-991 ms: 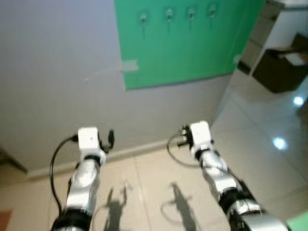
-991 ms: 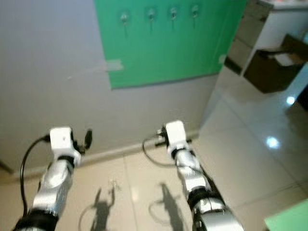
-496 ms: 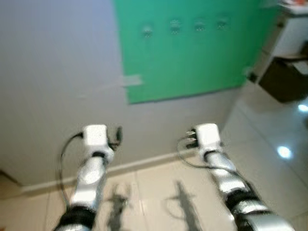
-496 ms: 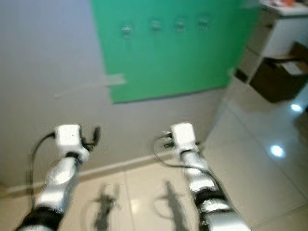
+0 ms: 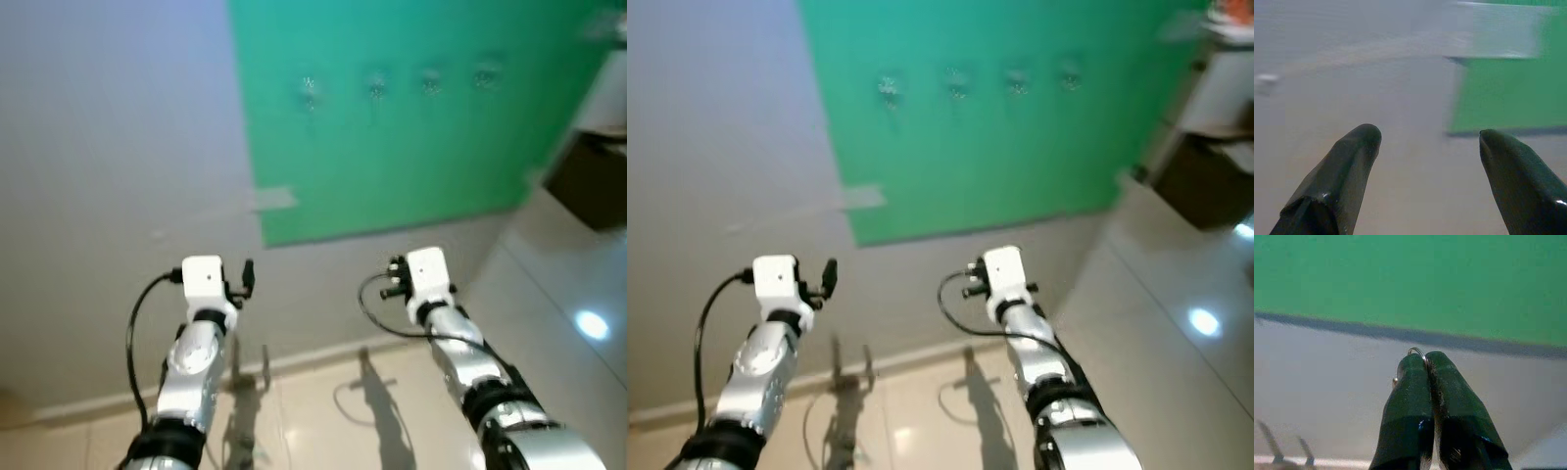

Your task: Hang keys on a hook

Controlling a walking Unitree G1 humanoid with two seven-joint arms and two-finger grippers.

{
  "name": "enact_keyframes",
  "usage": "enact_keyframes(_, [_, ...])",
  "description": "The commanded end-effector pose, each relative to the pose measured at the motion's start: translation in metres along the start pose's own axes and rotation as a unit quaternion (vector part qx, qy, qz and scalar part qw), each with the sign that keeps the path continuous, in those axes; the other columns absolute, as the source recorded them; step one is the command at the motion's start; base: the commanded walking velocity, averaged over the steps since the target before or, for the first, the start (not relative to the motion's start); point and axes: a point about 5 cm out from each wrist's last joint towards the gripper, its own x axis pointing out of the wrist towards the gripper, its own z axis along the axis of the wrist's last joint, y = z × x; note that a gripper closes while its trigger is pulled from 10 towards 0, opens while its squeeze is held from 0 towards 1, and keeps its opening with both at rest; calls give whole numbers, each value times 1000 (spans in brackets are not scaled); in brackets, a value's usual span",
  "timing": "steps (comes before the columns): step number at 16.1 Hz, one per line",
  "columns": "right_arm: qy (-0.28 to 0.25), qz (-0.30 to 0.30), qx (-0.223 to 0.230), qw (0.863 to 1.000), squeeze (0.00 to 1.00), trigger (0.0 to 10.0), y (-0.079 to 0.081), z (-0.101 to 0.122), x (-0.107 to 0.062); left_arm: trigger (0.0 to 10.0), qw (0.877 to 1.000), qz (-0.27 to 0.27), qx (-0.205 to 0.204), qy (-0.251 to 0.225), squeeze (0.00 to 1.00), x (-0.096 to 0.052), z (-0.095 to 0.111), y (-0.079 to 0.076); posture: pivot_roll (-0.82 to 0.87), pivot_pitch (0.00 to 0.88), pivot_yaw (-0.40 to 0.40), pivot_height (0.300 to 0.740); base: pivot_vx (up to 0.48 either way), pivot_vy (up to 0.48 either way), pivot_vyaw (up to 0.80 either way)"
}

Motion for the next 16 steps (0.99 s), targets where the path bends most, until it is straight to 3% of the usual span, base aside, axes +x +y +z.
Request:
enact_keyframes(1, [-6, 8, 1, 1000, 0, 0, 6, 4, 3, 10000, 1000, 11, -1, -2, 0, 1, 2, 7, -13, 0, 11, 740, 0, 0, 0])
enact_keyframes(3, [-9, 5, 5, 1000, 0, 0, 6, 6, 4, 10000, 1000, 13, 0, -2, 0, 1, 2, 7, -9, 0, 14, 740, 0, 0, 0])
enact_keyframes(6, [-52, 7, -8, 999, 0, 0, 6, 28, 13, 10000, 1000, 14, 2, -2, 0, 2, 3, 9, -10, 0, 17, 740, 0, 0, 0])
enact_keyframes(12, [-139, -1, -24, 990, 0, 0, -4, 101, 38, 10000, 1000, 10, 13, -2, 0, 6, 5, 7, 0, 0, 13, 740, 0, 0, 0])
enact_keyframes(16, [-131, 9, -18, 991, 0, 0, 4, 98, 39, 10000, 999, 21, 29, -4, 0, 4, 5, 9, 14, 0, 0, 740, 0, -101, 0])
